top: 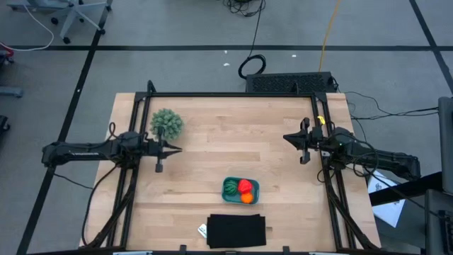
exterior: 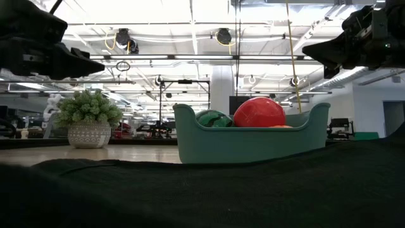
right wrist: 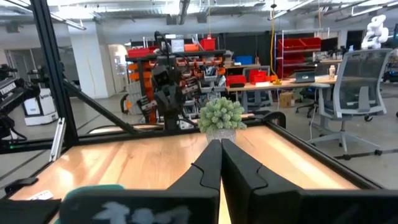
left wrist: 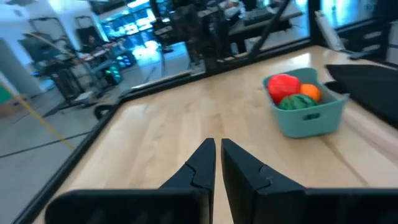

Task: Pick and placing Produce into tupperware
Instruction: Return to Home Position

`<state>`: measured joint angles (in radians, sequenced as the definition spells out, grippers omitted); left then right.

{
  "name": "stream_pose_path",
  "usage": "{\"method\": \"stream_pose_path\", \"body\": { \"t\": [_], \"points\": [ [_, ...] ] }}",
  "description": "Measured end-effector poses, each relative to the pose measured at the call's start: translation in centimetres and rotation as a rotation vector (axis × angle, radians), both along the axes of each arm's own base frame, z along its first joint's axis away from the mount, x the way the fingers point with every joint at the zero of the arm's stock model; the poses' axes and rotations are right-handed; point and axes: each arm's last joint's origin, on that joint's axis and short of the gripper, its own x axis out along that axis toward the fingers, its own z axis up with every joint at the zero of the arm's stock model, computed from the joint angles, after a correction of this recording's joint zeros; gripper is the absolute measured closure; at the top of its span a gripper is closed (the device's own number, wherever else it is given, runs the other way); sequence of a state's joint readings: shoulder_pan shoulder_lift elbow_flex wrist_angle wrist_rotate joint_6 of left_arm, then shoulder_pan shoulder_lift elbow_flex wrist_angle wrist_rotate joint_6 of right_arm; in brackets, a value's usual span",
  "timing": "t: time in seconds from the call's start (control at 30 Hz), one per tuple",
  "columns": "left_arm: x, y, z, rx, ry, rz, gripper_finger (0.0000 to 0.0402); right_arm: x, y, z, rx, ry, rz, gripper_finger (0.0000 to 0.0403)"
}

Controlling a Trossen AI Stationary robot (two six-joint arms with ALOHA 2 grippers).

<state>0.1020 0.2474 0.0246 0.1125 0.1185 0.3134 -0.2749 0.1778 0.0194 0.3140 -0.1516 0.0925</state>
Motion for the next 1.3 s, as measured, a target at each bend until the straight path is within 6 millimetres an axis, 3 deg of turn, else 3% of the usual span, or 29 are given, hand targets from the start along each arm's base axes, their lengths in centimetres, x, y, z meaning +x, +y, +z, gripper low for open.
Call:
{"method": "stream_pose_path", "body": {
  "t": [0.4,0.8,1.3],
  "points": [
    [0.0,-0.1,0.0,0.017,-0.033,-0.043,0.0371,0.1,0.4,-0.3,0.0,0.026,0.04,0.0403],
    [0.0,-0.2,0.6,0.013,-0.095,-0.064,0.0371,0.0,1.0,1.1,-0.072,-0.114,0.085,0.0403],
    [-1.5,-0.4,0.9,0.012,-0.157,-0.067,0.0371,-0.9,1.2,1.7,-0.093,-0.185,0.086,0.0403]
  ]
}}
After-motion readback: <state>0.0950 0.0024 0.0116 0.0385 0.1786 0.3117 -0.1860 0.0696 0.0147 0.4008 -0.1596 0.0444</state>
